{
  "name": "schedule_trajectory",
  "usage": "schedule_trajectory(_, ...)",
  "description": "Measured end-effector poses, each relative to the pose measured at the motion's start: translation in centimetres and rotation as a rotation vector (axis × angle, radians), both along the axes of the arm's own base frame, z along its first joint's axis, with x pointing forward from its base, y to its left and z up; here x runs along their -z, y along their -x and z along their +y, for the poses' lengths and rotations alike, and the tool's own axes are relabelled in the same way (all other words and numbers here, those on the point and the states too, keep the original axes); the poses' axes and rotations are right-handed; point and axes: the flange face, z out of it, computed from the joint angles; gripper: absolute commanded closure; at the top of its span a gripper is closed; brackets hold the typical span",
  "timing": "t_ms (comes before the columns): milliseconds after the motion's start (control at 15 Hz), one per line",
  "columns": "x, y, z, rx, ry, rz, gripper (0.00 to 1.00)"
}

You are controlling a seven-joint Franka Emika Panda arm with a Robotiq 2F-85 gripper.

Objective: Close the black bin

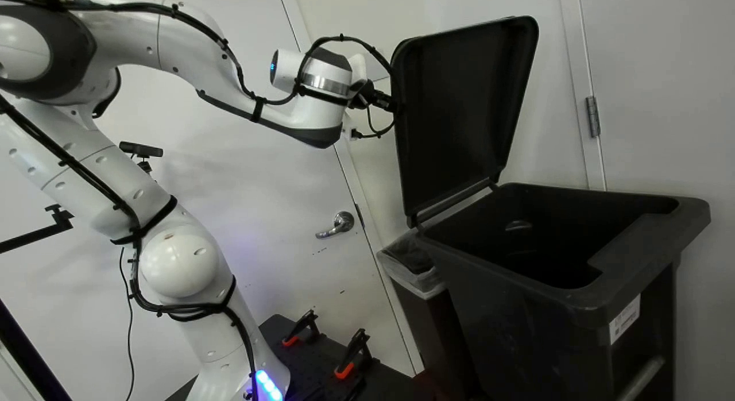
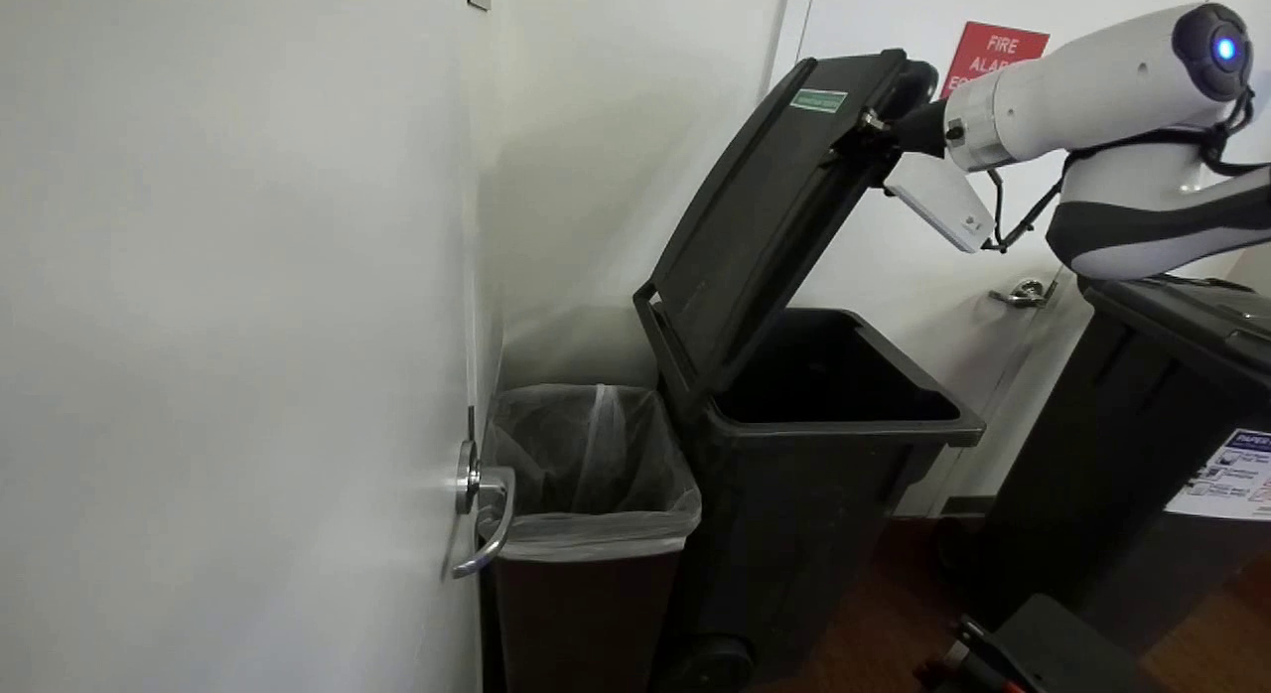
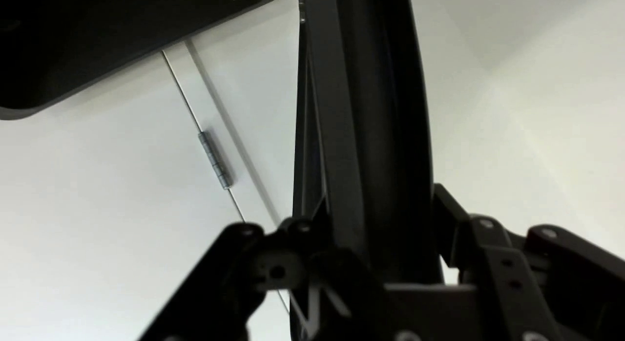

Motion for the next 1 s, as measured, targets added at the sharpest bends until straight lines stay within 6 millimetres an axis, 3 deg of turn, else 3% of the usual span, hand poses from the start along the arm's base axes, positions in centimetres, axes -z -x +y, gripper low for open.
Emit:
schedule_trajectory(333,2.8,2.6,-5.1,0.093,-0.121,-0.028,0.78)
schedule_trajectory(1000,4.7,3.6,-7.2,0.204,-0.189,-0.034,0.78)
